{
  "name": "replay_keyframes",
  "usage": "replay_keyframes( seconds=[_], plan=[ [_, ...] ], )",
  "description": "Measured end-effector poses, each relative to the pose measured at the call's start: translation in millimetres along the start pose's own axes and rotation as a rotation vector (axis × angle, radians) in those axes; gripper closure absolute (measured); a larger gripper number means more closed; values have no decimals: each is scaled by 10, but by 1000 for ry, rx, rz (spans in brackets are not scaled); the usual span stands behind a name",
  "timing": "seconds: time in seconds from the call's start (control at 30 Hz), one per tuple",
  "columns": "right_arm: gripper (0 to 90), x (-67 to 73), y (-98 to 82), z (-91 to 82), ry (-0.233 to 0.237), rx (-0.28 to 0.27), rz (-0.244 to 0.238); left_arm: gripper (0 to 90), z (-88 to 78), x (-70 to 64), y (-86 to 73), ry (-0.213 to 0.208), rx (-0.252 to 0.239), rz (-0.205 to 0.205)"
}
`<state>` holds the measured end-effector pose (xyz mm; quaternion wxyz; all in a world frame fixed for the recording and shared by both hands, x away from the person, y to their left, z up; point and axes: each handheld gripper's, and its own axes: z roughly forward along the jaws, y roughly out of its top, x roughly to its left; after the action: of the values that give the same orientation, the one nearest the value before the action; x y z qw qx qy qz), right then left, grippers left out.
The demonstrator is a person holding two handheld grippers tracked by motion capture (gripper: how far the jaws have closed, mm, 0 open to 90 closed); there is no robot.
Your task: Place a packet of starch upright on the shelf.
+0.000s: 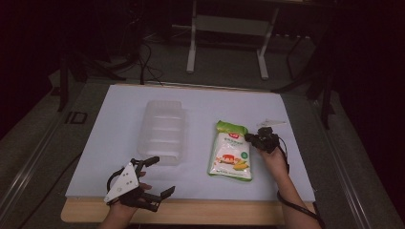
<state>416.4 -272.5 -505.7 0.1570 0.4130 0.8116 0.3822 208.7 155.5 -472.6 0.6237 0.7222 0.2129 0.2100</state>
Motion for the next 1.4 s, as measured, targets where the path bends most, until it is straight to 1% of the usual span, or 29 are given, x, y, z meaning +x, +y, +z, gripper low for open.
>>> replay_keyframes(
  seconds=[0.03, 0.07, 0.1, 0.27, 0.4, 0.47, 0.53, 0.57, 0.6, 0.63, 0.77, 0.83, 1.07, 1.1, 1.13, 1.2, 1.27, 1.3, 1.37, 1.4],
  plan=[
    [851, 15, 12, -21, 2, -14, -6, 23, 4, -4, 2, 5, -2, 3],
    [851, 51, 42, -67, 2, -44, -5, 23, 6, -7, 3, 4, -1, 2],
    [851, 69, 55, -85, 3, -58, -12, 23, 9, -10, 3, 5, 0, 3],
    [851, 166, 124, -170, 18, -99, -30, 23, 21, -13, 1, 10, 9, 4],
    [852, 241, 177, -242, 40, -120, -47, 23, 27, -8, -3, 16, 14, -2],
    [853, 269, 202, -284, 70, -133, -41, 23, 28, -6, -3, 21, 16, -2],
    [854, 319, 227, -331, 83, -150, -51, 23, 33, -2, -4, 24, 18, -4],
    [854, 319, 227, -331, 83, -150, -51, 23, 33, -2, -4, 24, 18, -4],
    [854, 345, 240, -354, 89, -158, -53, 23, 39, 1, -6, 27, 24, -6],
    [854, 399, 268, -406, 104, -182, -57, 23, 41, 0, -7, 26, 24, -7],
    [854, 492, 325, -498, 135, -219, -61, 23, 52, -7, -11, 27, 27, -7],
    [854, 558, 366, -554, 163, -238, -70, 23, 58, -7, -13, 28, 30, -6],
    [855, 824, 480, -738, 229, -284, -134, 23, 70, -8, -22, 31, 31, -14],
    [855, 854, 488, -758, 230, -288, -139, 23, 73, -6, -23, 34, 29, -17],
    [855, 902, 500, -788, 244, -297, -148, 23, 78, -2, -24, 36, 29, -21],
    [855, 983, 517, -836, 254, -309, -171, 23, 94, 5, -22, 51, 32, -31],
    [855, 1047, 538, -881, 268, -319, -189, 24, 125, 27, -11, 90, 42, -37],
    [855, 1075, 552, -900, 276, -323, -198, 23, 138, 47, 2, 98, 47, -43],
    [857, 1132, 583, -942, 272, -327, -223, 26, 163, 95, 27, 99, 48, -72],
    [858, 1151, 599, -962, 280, -330, -225, 38, 173, 123, 39, 98, 49, -94]
  ],
)
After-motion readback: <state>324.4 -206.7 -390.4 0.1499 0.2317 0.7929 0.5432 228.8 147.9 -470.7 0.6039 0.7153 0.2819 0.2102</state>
